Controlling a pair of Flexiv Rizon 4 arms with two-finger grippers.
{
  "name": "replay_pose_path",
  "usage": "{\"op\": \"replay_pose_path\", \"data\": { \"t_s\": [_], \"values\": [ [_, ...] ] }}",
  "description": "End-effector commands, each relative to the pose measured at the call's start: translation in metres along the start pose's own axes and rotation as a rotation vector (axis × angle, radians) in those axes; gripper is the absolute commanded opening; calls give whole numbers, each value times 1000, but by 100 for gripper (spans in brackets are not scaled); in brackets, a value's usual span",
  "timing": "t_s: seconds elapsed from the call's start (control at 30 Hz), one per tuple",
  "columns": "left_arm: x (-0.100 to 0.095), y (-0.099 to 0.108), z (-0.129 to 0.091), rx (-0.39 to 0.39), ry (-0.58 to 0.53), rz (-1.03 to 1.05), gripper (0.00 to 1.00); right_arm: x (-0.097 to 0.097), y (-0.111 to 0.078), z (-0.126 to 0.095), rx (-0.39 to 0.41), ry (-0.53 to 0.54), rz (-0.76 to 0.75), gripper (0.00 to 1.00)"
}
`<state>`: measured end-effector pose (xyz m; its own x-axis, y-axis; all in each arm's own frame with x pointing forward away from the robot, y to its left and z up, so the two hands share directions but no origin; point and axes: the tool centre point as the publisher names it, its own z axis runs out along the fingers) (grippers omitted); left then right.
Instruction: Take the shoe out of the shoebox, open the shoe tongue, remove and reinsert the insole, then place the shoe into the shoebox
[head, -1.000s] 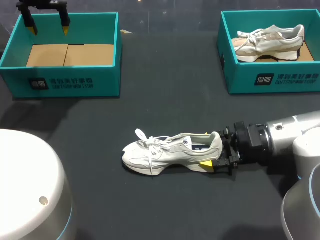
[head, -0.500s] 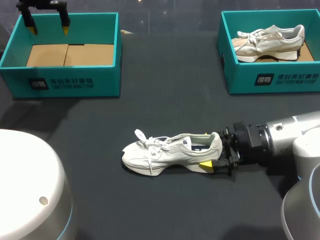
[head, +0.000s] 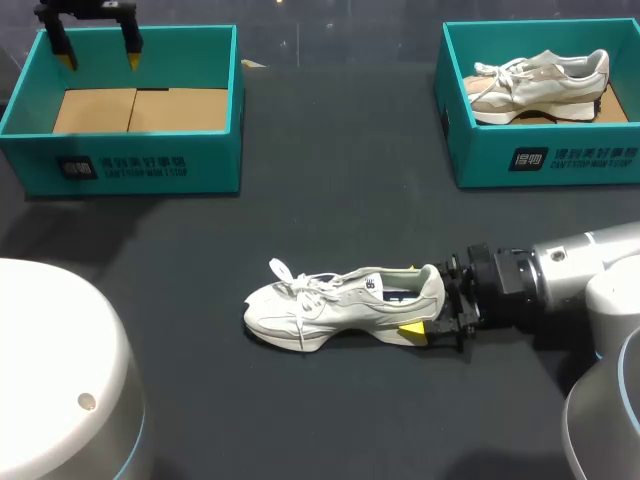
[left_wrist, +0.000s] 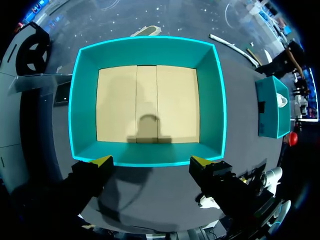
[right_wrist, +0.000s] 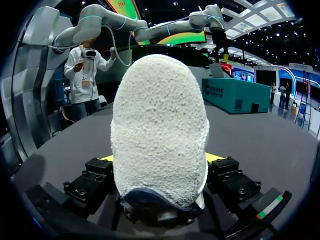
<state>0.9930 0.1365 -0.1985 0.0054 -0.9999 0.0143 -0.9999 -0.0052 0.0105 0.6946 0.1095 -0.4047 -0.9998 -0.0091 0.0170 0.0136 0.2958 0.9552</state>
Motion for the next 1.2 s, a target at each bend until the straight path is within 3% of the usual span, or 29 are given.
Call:
{"op": "replay_pose_path", "data": {
  "t_s": [0.03, 0.33, 0.8, 1.2],
  "values": [
    [27, 26, -3, 16, -26, 1, 100, 2, 1, 2, 5, 1, 2, 0],
    [89, 85, -7, 33, -44, 13, 100, 2, 1, 2, 5, 1, 2, 0],
    [177, 145, 2, -24, -38, 105, 100, 2, 1, 2, 5, 1, 2, 0],
    [177, 145, 2, -24, -38, 105, 100, 2, 1, 2, 5, 1, 2, 0]
  ]
}}
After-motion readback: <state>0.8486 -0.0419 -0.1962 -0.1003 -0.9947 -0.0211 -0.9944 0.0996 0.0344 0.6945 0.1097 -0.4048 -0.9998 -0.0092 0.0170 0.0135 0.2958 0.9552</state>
